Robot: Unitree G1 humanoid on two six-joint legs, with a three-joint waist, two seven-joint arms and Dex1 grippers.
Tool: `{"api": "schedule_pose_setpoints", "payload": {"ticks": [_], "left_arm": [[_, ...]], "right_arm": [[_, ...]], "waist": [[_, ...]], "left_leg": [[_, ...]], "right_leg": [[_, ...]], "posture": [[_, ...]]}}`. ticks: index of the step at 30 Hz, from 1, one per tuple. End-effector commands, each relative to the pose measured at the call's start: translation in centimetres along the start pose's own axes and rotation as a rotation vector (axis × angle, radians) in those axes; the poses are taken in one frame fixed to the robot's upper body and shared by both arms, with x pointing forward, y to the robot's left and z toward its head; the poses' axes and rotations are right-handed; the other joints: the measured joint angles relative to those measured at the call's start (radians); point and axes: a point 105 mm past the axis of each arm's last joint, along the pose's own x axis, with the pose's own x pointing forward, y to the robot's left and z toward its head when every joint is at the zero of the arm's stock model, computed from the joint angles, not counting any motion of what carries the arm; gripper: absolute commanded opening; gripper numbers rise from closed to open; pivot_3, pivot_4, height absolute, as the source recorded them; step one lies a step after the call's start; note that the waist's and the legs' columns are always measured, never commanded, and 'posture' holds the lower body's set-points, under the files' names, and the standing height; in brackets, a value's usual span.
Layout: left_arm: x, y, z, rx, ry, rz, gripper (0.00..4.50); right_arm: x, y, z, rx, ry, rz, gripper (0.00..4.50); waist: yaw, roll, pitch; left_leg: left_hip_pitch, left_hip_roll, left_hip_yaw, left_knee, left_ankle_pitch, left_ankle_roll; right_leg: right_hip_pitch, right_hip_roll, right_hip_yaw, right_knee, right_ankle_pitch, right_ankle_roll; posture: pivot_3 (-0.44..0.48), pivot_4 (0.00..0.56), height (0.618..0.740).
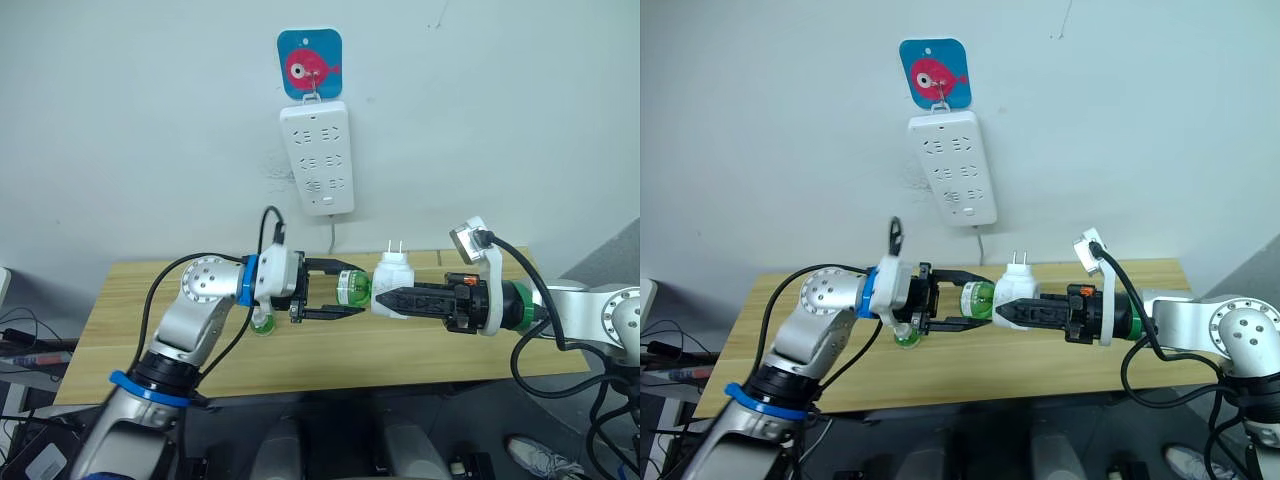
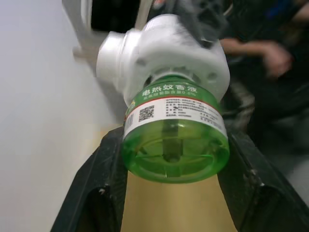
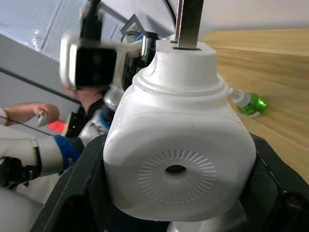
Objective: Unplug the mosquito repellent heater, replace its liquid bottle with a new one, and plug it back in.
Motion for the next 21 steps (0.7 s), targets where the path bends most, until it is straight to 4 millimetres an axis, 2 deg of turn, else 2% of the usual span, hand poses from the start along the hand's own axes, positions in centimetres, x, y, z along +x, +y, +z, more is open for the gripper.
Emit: {"api": "schedule_pose_setpoints", "payload": {"ticks": [1, 5, 11, 13, 18, 21], "left_arm": [[-0.9, -0.8, 0.0, -0.389, 0.089, -0.091, 2.24], [-0.8, 0.1, 1.1, -0.46, 0.087, -0.096, 2.24], [-0.8, 1.9, 0.1, -0.345, 0.107, 0.001, 2.24], [-1.0, 1.5, -0.5, -0.293, 0.134, -0.017, 2.97], [-1.4, 1.1, -2.0, -0.131, 0.169, -0.005, 4.45], [-1.5, 1.2, -2.4, 0.01, 0.154, 0.028, 4.5]], "right_arm": [[0.0, 1.6, 0.2, -0.039, 0.005, 0.068, 3.05], [0.0, 1.6, 0.1, -0.04, 0.008, 0.068, 3.05], [0.0, 1.6, 0.1, -0.039, 0.003, 0.066, 3.05], [0.0, 1.6, 0.1, -0.038, 0.0, 0.064, 3.05], [-0.1, 1.5, 0.1, -0.039, -0.002, 0.061, 3.05], [-0.1, 1.5, 0.1, -0.04, -0.003, 0.061, 3.05]], "waist": [[-0.002, 0.001, 0.0], [-0.002, 0.001, 0.0], [0.0, 0.001, 0.0], [0.0, 0.001, 0.0], [0.0, 0.001, 0.0], [0.002, 0.001, 0.0]], "left_leg": [[0.0, 0.0, 0.0, 0.0, 0.0, 0.0], [0.0, 0.001, 0.0, 0.0, 0.0, 0.0], [0.0, 0.001, 0.001, 0.0, 0.0, 0.0], [0.0, 0.001, 0.001, 0.0, 0.0, 0.0], [0.0, 0.002, 0.002, -0.001, 0.0, 0.0], [0.0, 0.001, 0.002, -0.001, 0.0, 0.0]], "right_leg": [[0.0, 0.001, 0.0, 0.0, 0.0, 0.0], [0.0, 0.006, 0.001, 0.0, 0.0, 0.0], [0.0, 0.006, 0.002, 0.0, 0.0, 0.0], [0.0, 0.003, 0.002, 0.0, 0.0, 0.0], [-0.001, 0.002, 0.003, -0.001, 0.0, 0.0], [-0.001, 0.001, 0.002, -0.001, 0.0, -0.001]], "posture": [[-0.169, 0.182, 0.74], [-0.173, 0.183, 0.74], [-0.176, 0.184, 0.74], [-0.174, 0.183, 0.74], [-0.175, 0.182, 0.74], [-0.175, 0.182, 0.74]]}}
